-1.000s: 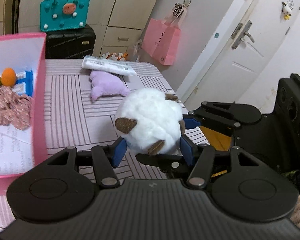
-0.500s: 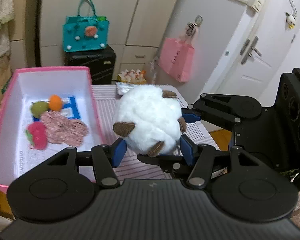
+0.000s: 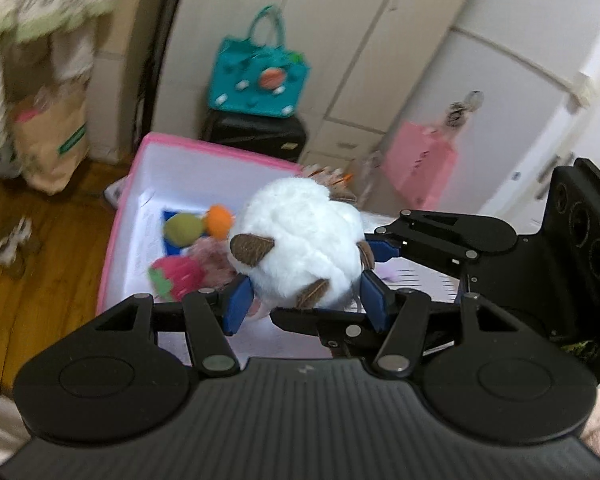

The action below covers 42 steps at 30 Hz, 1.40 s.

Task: Organize soft objects
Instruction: 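Lift the panda plush with both grippers and carry it over the box, then lower the panda plush into the box and open both grippers, then withdraw both grippers from the box toward the lavender plush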

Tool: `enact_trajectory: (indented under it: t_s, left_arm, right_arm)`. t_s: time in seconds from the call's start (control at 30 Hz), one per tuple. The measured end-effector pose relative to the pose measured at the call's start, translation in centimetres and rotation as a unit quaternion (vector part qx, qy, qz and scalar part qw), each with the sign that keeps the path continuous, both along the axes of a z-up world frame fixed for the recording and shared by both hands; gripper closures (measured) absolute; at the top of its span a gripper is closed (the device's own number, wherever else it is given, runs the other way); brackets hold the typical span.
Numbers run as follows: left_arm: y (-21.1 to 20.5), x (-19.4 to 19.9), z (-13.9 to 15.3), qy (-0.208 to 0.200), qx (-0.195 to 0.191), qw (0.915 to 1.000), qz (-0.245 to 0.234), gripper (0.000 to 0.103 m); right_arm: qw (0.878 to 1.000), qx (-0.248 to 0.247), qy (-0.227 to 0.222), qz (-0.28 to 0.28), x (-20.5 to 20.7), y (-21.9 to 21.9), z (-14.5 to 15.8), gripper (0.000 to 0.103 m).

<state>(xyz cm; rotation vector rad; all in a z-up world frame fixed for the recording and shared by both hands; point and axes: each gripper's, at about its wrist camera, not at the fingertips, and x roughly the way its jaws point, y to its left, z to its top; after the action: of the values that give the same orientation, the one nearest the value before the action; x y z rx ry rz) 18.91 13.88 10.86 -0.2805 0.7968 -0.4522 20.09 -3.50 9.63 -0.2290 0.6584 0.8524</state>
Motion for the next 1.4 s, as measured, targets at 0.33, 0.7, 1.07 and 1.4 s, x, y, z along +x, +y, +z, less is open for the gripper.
enact_trajectory:
  t_s: [0.33, 0.7, 1.07, 1.4]
  left_arm:
    - [2.0, 3.9, -4.8, 0.085, 0.056, 0.9941, 0.037, 0.044]
    - [2.5, 2.9, -6.5, 0.109, 0.072, 0.9907, 0.038, 0.044]
    - [2.8, 1.6, -5.3, 0.088, 0.092, 0.9907, 0.047, 0.047]
    - [1.5, -0.7, -2.3, 0.036, 0.091, 0.9942, 0.046, 0.047]
  right_arm:
    - [0.990, 0.011, 0.103, 0.094, 4.1, 2.0, -5.5, 0.043]
    - [0.984, -0.024, 0.126, 0.123, 3.8, 4.0, -6.7, 0.044]
    - [0.976, -0.015, 0.195, 0.098, 5.3, 3.1, -7.3, 0.042]
    - [0.992, 0.044, 0.113, 0.045, 2.0, -4.5, -1.6, 0.042]
